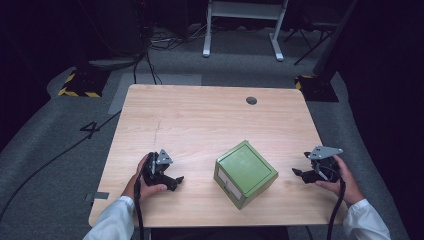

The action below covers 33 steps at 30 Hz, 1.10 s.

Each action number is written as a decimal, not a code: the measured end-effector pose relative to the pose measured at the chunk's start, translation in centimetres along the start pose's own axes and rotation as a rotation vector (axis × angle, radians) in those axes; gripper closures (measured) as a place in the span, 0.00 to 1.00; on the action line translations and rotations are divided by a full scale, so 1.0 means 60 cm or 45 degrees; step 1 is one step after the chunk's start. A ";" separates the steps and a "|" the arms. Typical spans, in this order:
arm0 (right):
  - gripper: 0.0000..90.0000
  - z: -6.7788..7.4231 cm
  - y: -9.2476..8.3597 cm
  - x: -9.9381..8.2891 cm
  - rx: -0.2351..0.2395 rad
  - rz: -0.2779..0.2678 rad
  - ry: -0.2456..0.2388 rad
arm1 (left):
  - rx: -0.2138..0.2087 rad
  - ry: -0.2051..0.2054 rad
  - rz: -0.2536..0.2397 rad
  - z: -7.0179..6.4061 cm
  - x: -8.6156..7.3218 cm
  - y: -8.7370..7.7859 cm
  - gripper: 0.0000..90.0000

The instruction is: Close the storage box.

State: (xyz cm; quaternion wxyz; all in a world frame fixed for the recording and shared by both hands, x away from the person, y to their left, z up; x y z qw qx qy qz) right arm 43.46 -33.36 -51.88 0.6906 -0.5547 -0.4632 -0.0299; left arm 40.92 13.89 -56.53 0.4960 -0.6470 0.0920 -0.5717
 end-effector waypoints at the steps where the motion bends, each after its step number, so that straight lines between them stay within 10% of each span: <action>1: 0.22 -0.002 0.000 -0.006 -0.002 0.003 0.019 | 0.000 0.000 0.000 0.000 0.000 0.000 0.00; 21: 0.20 -0.042 -0.012 -0.109 0.047 -0.075 0.333 | 0.000 0.000 0.000 0.000 0.000 0.000 0.00; 33: 0.18 -0.043 -0.017 -0.118 0.025 -0.115 0.368 | 0.000 -0.003 0.001 0.000 0.000 0.000 0.00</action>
Point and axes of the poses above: each handheld gripper's, and its own axes: y roughly forward along the jaws, x roughly out of its top, z roughly to its left, the point moved 8 cm from there along y, roughly forward along the jaws, and after that the axes turned 14 degrees about y, right-handed, at the moved point
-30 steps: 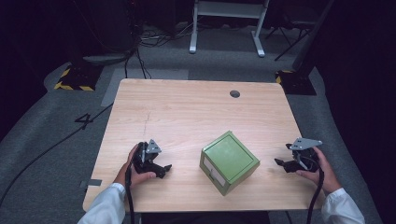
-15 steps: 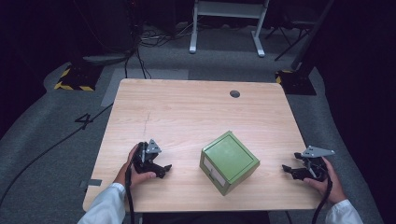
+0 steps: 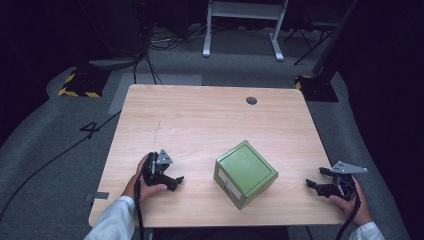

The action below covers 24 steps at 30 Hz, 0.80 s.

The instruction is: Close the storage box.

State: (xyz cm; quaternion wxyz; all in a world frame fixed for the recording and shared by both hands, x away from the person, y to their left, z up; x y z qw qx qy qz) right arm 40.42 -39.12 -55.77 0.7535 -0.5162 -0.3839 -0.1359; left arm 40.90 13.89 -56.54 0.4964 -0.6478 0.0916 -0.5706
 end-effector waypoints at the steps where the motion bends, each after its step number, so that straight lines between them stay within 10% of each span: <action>1: 0.18 0.000 0.000 0.000 -0.003 0.000 0.001 | 0.000 -0.001 0.000 0.000 0.000 0.000 0.00; 24: 0.18 -0.001 0.001 0.001 -0.030 -0.006 0.028 | -0.004 0.003 0.001 0.000 0.000 0.000 0.00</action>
Point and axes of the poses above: each handheld gripper's, and its own axes: y roughly forward along the jaws, x roughly out of its top, z roughly to its left, the point moved 8 cm from there along y, roughly forward along the jaws, and after that the axes turned 14 degrees about y, right-handed, at the moved point
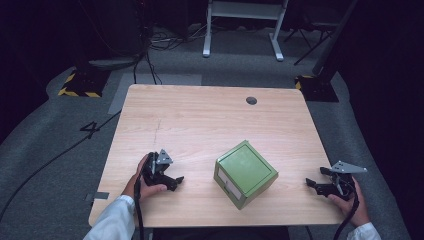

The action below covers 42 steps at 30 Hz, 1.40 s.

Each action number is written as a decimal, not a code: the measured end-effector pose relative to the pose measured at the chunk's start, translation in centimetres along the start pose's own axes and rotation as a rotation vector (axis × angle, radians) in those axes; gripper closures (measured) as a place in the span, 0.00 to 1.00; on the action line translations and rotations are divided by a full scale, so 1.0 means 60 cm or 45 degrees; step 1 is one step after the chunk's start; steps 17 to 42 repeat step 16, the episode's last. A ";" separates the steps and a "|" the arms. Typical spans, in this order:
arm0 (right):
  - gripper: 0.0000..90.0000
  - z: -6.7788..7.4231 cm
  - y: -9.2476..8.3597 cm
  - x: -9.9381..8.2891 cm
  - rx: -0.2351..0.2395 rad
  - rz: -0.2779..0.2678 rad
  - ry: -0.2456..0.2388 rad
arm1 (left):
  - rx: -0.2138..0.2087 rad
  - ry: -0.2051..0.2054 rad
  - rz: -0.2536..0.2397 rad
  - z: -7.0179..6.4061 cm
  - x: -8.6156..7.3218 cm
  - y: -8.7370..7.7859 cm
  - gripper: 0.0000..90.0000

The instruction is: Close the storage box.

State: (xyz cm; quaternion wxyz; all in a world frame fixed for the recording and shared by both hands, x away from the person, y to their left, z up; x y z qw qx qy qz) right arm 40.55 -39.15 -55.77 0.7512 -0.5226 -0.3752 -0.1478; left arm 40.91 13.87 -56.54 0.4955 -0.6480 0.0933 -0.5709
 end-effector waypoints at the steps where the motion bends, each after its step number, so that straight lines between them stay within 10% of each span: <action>1: 0.18 0.000 0.000 0.000 0.000 0.000 0.000 | 0.000 0.000 0.000 0.000 0.000 0.000 0.00; 42: 0.18 0.000 0.000 0.000 0.001 0.000 0.000 | -0.006 0.007 0.002 0.000 0.001 0.001 0.00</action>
Point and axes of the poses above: each handheld gripper's, and its own axes: y roughly forward along the jaws, x roughly out of its top, z roughly to its left, the point moved 8 cm from there along y, roughly forward along the jaws, and after that the axes turned 14 degrees about y, right-handed, at the moved point
